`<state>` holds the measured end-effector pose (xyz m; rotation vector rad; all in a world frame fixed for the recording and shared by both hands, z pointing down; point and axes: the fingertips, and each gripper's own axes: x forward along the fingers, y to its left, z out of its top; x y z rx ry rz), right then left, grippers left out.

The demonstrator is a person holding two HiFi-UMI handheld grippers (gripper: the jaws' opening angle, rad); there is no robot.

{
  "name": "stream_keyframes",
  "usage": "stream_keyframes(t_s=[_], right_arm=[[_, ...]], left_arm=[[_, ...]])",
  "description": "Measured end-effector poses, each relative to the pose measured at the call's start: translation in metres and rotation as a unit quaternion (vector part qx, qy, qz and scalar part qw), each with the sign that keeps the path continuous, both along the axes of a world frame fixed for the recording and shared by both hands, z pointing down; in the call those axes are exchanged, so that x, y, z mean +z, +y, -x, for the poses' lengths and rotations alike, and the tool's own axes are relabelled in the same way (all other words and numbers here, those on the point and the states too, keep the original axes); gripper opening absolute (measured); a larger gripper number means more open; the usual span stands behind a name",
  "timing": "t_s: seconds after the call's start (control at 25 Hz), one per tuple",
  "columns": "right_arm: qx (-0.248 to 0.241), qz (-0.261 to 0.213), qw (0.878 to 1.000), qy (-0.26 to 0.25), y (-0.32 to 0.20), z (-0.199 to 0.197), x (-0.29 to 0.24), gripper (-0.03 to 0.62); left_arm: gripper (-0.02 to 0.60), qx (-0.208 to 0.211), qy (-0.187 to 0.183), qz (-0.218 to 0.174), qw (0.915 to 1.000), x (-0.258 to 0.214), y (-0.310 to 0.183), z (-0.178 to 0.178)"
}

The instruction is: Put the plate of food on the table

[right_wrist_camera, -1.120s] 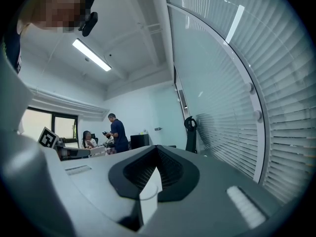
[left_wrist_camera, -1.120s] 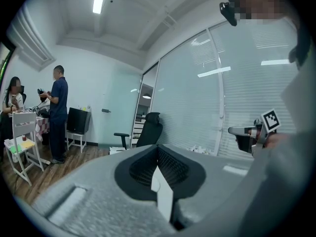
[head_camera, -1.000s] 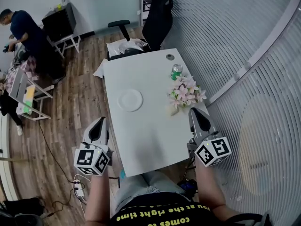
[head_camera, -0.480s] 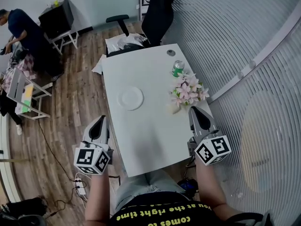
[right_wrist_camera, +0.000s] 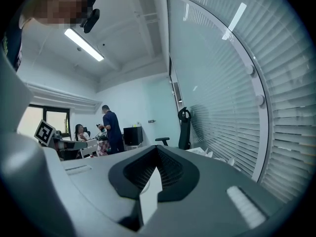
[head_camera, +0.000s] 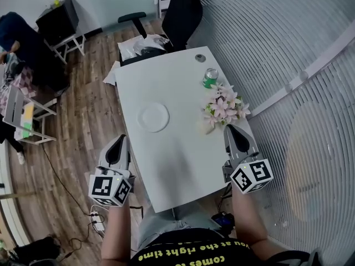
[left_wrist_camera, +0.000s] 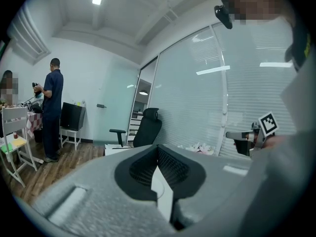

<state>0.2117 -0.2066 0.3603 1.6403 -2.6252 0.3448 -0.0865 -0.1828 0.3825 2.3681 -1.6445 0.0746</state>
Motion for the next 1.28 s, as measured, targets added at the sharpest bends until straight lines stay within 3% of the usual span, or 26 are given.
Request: stream_keyframes(t_s=[0.72,1.28], right_arm=[[-0.007,0.052,0.998,0.030,-0.034,-0.003,0.060,0.008],[-0.036,0.131,0.990,0.030,-0.050,0.008,0.144,0.122]], left_arm=[[0.000,-0.001,0.001,0.028,0.9996,0.037,-0.029,-0.002],[0.000,-0.001,0.002,0.047,0.9989,0.062,-0.038,-0.007]])
